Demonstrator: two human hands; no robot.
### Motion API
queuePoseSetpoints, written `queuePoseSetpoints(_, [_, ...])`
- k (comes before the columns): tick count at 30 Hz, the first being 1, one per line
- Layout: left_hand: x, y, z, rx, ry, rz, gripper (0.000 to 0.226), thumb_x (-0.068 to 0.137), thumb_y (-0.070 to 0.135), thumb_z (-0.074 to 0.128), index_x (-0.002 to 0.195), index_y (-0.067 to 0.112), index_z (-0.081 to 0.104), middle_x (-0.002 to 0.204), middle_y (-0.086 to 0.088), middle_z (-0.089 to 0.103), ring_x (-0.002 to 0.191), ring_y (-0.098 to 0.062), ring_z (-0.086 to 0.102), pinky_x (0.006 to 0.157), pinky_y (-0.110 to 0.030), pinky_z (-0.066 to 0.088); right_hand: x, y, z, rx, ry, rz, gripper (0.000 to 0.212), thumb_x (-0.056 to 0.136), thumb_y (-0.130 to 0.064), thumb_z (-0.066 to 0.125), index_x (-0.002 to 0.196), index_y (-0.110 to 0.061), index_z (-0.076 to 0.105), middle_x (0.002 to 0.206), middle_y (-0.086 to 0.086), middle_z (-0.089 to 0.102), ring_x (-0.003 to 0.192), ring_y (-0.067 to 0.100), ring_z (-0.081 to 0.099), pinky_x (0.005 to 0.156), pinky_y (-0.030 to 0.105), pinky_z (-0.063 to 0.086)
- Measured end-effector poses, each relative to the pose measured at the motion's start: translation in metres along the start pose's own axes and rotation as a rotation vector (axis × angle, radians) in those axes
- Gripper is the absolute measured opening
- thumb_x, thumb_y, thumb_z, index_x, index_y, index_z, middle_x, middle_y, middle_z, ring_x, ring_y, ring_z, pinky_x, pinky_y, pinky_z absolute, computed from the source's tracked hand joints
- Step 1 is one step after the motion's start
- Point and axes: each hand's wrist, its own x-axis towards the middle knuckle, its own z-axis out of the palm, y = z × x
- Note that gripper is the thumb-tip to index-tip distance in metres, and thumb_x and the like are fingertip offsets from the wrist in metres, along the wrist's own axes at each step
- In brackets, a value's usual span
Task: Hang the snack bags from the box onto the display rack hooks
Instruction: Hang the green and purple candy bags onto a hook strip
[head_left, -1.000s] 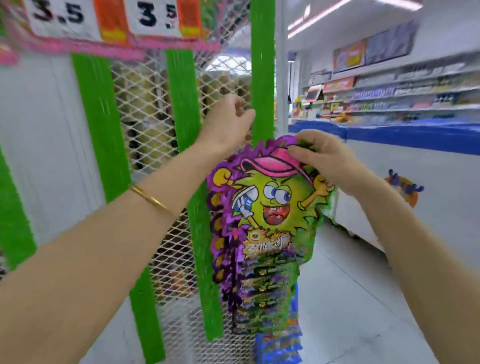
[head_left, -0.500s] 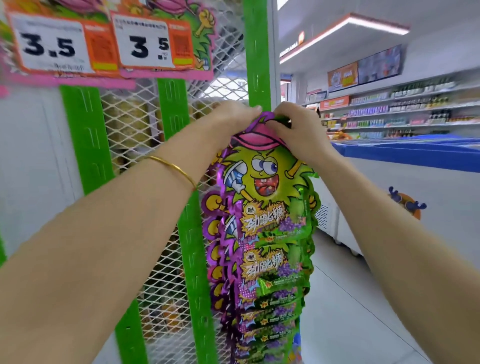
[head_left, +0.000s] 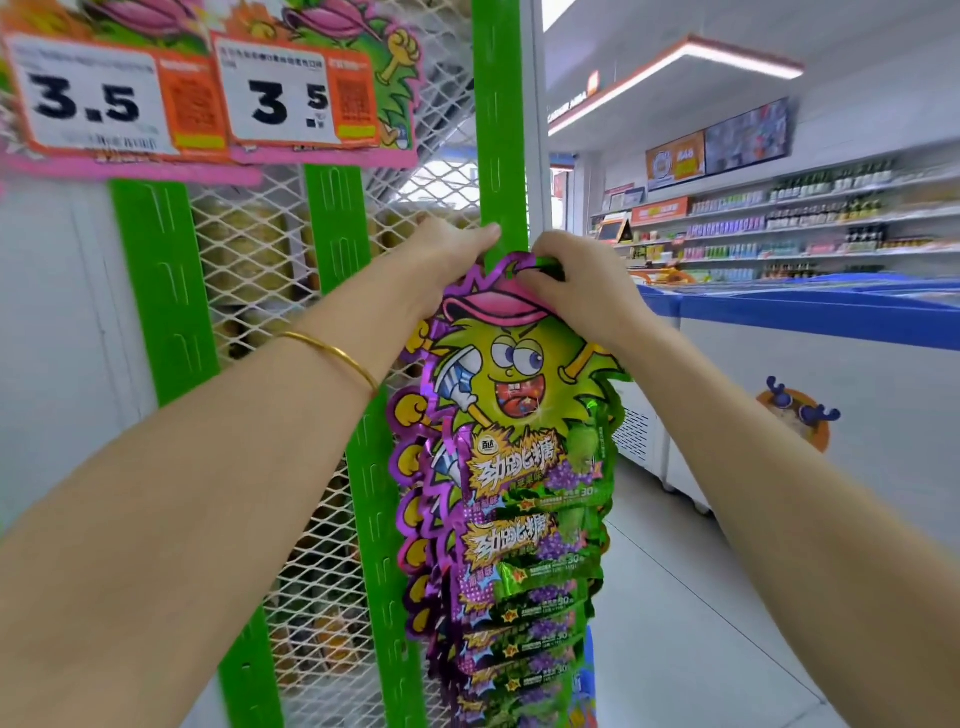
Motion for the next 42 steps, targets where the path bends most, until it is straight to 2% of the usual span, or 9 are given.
queuePoseSetpoints(3, [-0.004, -0.005, -0.002, 0.130, -0.001, 0.051, 0.055, 0.090, 0.044, 0.055, 0.122, 0.000, 0.053, 0.113, -0.011, 0.062, 0.102, -0.023, 0.059, 0.096, -0.043, 0.047, -0.004, 0.002, 0.002, 0.031, -0.070, 0.028, 0.024, 0.092, -0.030, 0.055, 0.106, -0.011, 0.059, 0.088, -0.001, 0.053, 0.080, 0.020, 0.050, 0.066, 0.031, 0.038])
queuePoseSetpoints(5, [-0.011, -0.008, -0.002, 0.220, -0.017, 0.115, 0.043, 0.094, 0.036, 0.053, 0.115, -0.002, 0.058, 0.093, -0.006, 0.060, 0.079, -0.014, 0.055, 0.076, -0.033, 0.050, -0.008, 0.003, 0.005, 0.007, -0.126, 0.047, 0.028, 0.093, -0.030, 0.054, 0.110, -0.008, 0.056, 0.092, 0.002, 0.054, 0.081, 0.020, 0.050, 0.066, 0.031, 0.037])
queuePoseSetpoints(10, [-0.037, -0.021, -0.002, 0.439, 0.038, 0.345, 0.034, 0.088, 0.013, 0.059, 0.121, 0.007, 0.054, 0.114, -0.007, 0.061, 0.104, -0.019, 0.058, 0.090, -0.031, 0.045, -0.015, 0.004, 0.006, -0.014, -0.129, 0.154, 0.027, 0.090, -0.037, 0.056, 0.095, -0.012, 0.046, 0.078, -0.003, 0.049, 0.073, 0.018, 0.048, 0.059, 0.030, 0.038])
queuePoseSetpoints(16, [-0.083, -0.067, -0.002, 0.721, 0.295, 0.704, 0.036, 0.087, 0.017, 0.058, 0.122, 0.012, 0.048, 0.118, -0.003, 0.054, 0.114, -0.021, 0.049, 0.102, -0.031, 0.037, -0.055, -0.012, -0.005, -0.163, 0.158, 0.146, 0.040, 0.086, -0.034, 0.062, 0.116, -0.009, 0.052, 0.114, 0.006, 0.051, 0.106, 0.024, 0.047, 0.086, 0.035, 0.039])
queuePoseSetpoints(19, [-0.133, -0.110, -0.001, 0.695, 0.329, 0.817, 0.033, 0.085, 0.015, 0.059, 0.118, 0.012, 0.054, 0.118, -0.002, 0.056, 0.113, -0.020, 0.048, 0.101, -0.024, 0.029, -0.117, -0.032, 0.008, 0.073, 0.185, 0.127, 0.022, 0.087, -0.025, 0.063, 0.104, -0.018, 0.052, 0.100, -0.006, 0.047, 0.087, 0.014, 0.053, 0.074, 0.029, 0.045])
queuePoseSetpoints(25, [-0.258, -0.274, 0.009, 0.595, -0.029, 0.492, 0.034, 0.081, 0.023, 0.049, 0.112, 0.011, 0.059, 0.114, -0.007, 0.060, 0.110, -0.019, 0.050, 0.099, -0.026, 0.032, -0.299, -0.046, 0.108, 0.299, -0.419, 0.255, 0.010, 0.086, -0.016, 0.064, 0.095, -0.015, 0.060, 0.080, -0.016, 0.053, 0.071, 0.003, 0.048, 0.066, 0.020, 0.036])
queuePoseSetpoints(32, [-0.357, -0.412, 0.004, 0.556, -0.337, -0.018, 0.026, 0.089, 0.009, 0.052, 0.113, 0.015, 0.059, 0.116, 0.001, 0.053, 0.109, -0.016, 0.050, 0.094, -0.033, 0.043, -0.480, -0.048, 0.213, 0.198, -1.244, 0.436, 0.024, 0.089, -0.027, 0.060, 0.101, -0.006, 0.061, 0.097, 0.013, 0.065, 0.091, 0.027, 0.060, 0.075, 0.032, 0.045])
queuePoseSetpoints(37, [-0.354, -0.429, 0.007, 0.551, -0.382, -0.123, 0.024, 0.090, 0.011, 0.053, 0.112, 0.016, 0.060, 0.112, 0.001, 0.052, 0.108, -0.016, 0.051, 0.093, -0.035, 0.044, -0.529, -0.052, 0.241, 0.073, -1.451, 0.628, 0.039, 0.091, -0.040, 0.055, 0.083, -0.001, 0.058, 0.086, 0.015, 0.061, 0.094, 0.030, 0.061, 0.067, 0.030, 0.038])
queuePoseSetpoints(42, [-0.347, -0.441, 0.007, 0.502, -0.351, -0.203, 0.019, 0.091, 0.011, 0.054, 0.108, 0.015, 0.061, 0.107, 0.003, 0.050, 0.100, -0.011, 0.052, 0.085, -0.022, 0.037, -0.558, -0.074, 0.249, -0.054, -1.480, 0.723, 0.075, 0.071, -0.054, 0.072, 0.117, -0.004, 0.041, 0.118, 0.014, 0.053, 0.110, 0.031, 0.053, 0.086, 0.040, 0.047])
